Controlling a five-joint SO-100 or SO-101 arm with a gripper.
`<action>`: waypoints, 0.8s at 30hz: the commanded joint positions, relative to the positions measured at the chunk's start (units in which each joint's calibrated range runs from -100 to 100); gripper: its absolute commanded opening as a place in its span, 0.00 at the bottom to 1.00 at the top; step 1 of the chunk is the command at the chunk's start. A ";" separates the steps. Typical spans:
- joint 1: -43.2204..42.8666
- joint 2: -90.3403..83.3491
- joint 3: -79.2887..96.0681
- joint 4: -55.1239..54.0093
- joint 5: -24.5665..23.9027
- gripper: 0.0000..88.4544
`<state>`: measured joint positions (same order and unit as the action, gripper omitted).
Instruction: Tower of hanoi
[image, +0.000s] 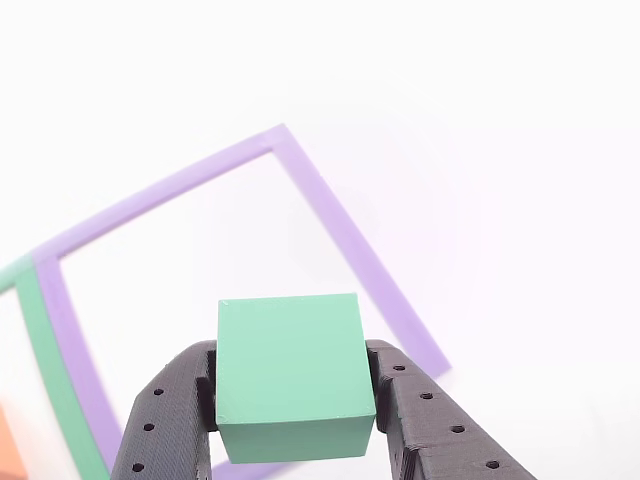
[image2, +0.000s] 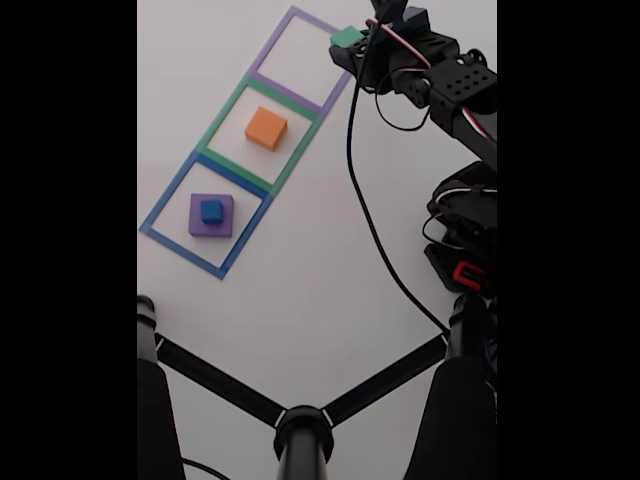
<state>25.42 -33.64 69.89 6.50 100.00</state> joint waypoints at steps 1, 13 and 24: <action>-0.07 8.88 0.85 -19.25 0.00 0.07; -1.67 34.76 1.04 -51.71 0.00 0.09; -4.87 44.62 -0.87 -59.80 0.00 0.09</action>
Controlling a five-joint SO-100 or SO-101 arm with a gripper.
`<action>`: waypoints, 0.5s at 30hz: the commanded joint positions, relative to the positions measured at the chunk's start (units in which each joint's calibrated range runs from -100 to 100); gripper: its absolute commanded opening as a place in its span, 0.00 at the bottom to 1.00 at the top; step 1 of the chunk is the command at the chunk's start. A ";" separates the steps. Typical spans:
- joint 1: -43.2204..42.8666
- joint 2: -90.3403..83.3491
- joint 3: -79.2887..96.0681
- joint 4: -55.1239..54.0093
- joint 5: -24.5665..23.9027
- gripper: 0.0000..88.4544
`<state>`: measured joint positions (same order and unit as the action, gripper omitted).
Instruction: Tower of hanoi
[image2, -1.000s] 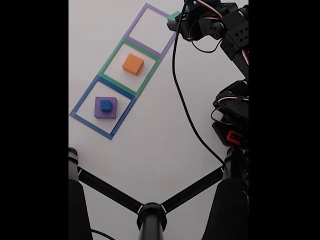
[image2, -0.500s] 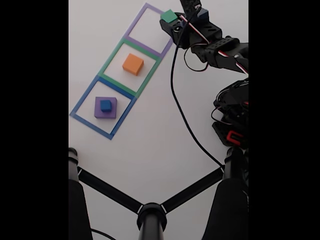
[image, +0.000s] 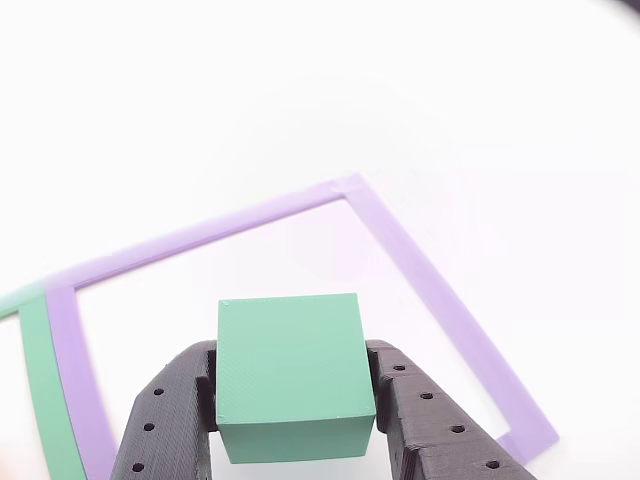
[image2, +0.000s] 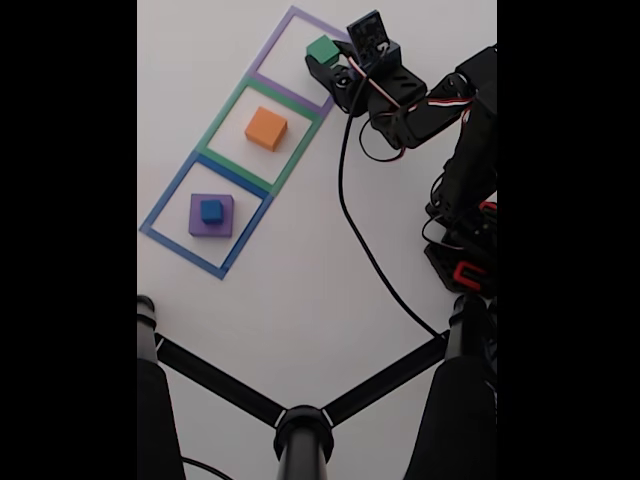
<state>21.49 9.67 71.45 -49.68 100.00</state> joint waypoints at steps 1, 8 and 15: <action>-1.02 2.19 -2.71 -4.27 0.00 0.09; -1.17 5.32 -4.35 -5.64 0.00 0.08; -0.94 6.84 -4.35 -6.21 0.00 0.10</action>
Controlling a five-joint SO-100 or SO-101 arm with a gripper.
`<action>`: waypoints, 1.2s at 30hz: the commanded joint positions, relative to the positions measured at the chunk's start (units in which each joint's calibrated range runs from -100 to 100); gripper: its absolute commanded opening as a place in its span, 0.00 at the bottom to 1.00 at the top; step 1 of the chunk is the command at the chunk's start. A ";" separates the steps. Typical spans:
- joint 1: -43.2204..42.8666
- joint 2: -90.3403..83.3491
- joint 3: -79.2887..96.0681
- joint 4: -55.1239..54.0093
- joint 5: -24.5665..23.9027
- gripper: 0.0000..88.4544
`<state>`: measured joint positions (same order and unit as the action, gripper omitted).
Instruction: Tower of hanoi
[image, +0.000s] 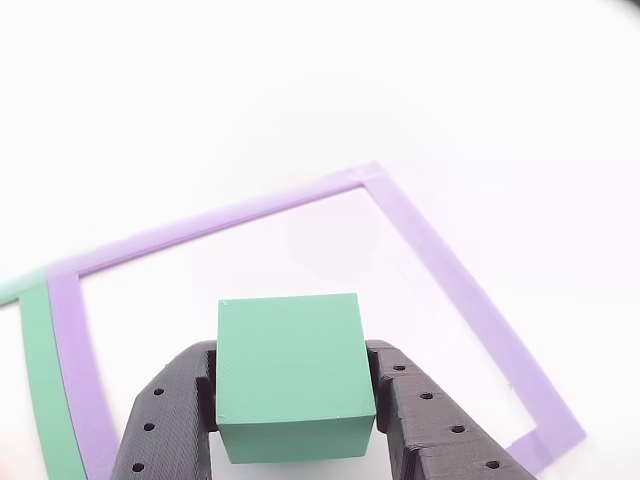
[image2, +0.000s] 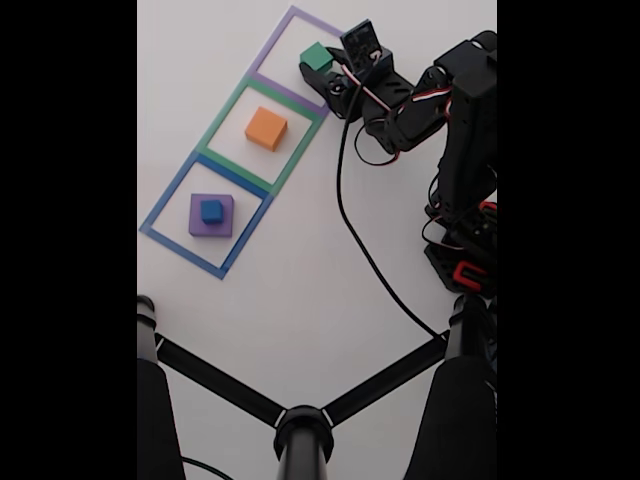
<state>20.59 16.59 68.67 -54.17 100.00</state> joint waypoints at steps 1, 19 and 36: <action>-0.04 0.16 -1.56 -1.80 0.00 0.10; 0.49 -1.45 -0.74 -3.82 0.00 0.27; -1.49 -51.28 -17.01 82.62 0.00 0.14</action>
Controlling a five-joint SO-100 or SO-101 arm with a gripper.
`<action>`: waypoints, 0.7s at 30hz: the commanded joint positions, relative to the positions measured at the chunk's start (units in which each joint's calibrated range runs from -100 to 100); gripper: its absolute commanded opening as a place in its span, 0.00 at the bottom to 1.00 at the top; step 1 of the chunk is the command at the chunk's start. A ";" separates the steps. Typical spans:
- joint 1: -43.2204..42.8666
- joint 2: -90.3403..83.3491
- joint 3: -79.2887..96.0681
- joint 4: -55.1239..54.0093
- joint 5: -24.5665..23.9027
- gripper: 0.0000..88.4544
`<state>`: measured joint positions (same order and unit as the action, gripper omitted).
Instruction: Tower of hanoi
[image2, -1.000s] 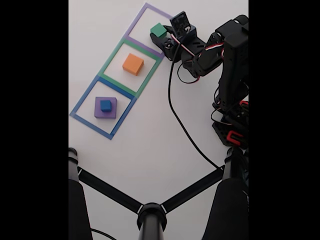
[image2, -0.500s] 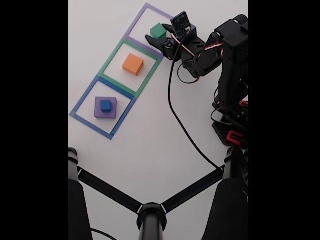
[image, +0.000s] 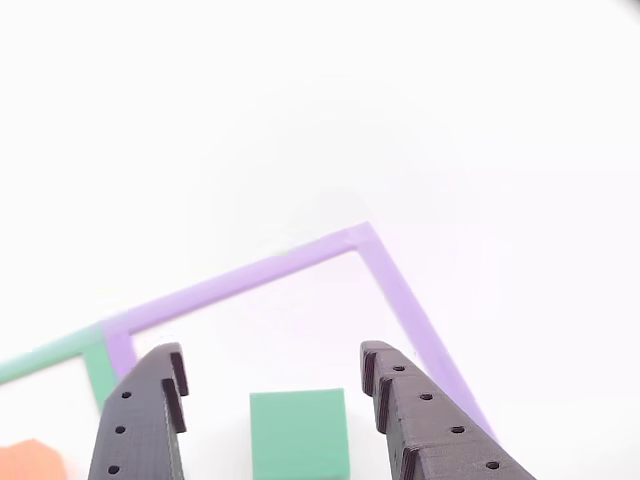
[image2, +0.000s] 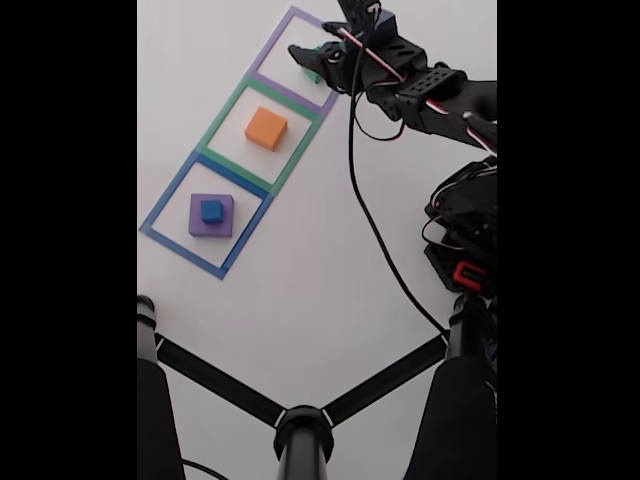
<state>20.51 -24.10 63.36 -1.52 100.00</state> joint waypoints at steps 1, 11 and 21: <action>-1.94 -11.95 -16.06 38.64 0.00 0.12; -13.45 -14.20 -47.96 84.04 0.00 0.00; -25.35 -18.53 -50.77 92.06 0.00 0.00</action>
<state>-1.43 -39.38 15.49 89.00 100.00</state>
